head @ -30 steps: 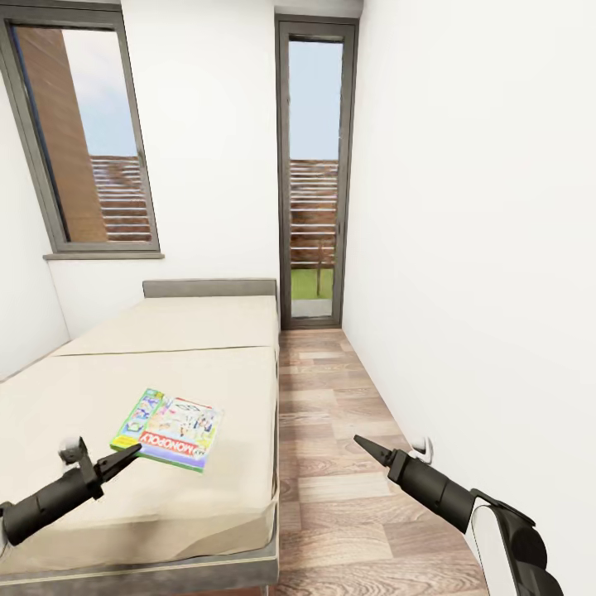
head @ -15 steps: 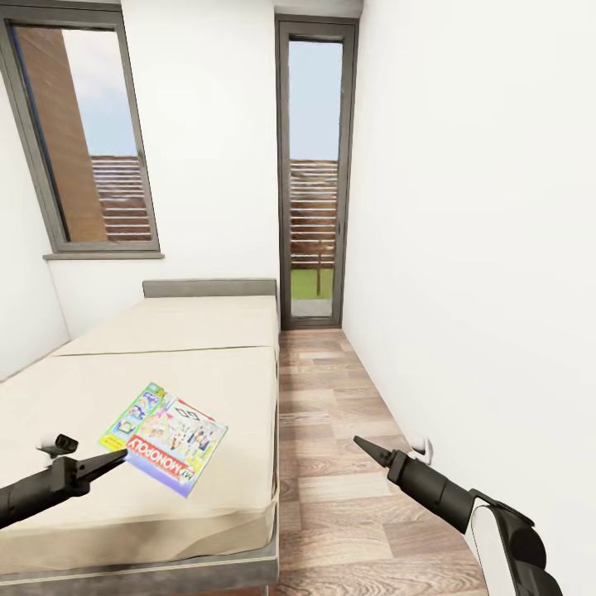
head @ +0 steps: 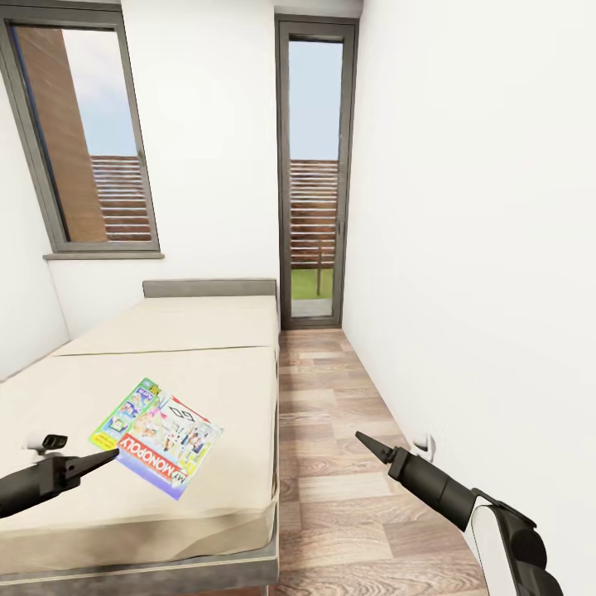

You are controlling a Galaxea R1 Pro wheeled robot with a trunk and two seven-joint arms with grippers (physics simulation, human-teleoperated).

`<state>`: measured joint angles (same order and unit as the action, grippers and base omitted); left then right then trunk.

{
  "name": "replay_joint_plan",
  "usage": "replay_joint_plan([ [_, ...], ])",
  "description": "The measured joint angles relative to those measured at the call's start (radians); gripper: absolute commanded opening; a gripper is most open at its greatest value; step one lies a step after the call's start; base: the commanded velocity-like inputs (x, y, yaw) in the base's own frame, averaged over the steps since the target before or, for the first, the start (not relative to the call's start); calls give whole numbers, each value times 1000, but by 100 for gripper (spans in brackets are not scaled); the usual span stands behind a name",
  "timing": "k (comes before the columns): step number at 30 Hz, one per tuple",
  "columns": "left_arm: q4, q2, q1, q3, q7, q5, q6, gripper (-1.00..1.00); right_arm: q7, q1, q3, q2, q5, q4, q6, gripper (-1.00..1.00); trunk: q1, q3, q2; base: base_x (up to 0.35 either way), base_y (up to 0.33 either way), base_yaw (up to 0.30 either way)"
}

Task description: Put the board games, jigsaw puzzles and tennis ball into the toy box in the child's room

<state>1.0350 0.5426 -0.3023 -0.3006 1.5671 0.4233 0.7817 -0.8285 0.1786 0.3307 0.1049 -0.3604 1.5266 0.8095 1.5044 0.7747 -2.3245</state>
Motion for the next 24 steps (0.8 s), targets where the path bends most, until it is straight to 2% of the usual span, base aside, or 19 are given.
replay_joint_plan([
  [5, 0, -1, 2, 0, 0, 0, 2, -100, -7, -1, 0, 0, -3, 3, 0, 100, 0, 0, 0, -9, 0, 0],
  [24, 50, 0, 5, 0, 0, 1, 7, -100, -8, -2, 0, 0, -4, 5, 3, 100, -73, -79, 133, 0, 0, 0],
])
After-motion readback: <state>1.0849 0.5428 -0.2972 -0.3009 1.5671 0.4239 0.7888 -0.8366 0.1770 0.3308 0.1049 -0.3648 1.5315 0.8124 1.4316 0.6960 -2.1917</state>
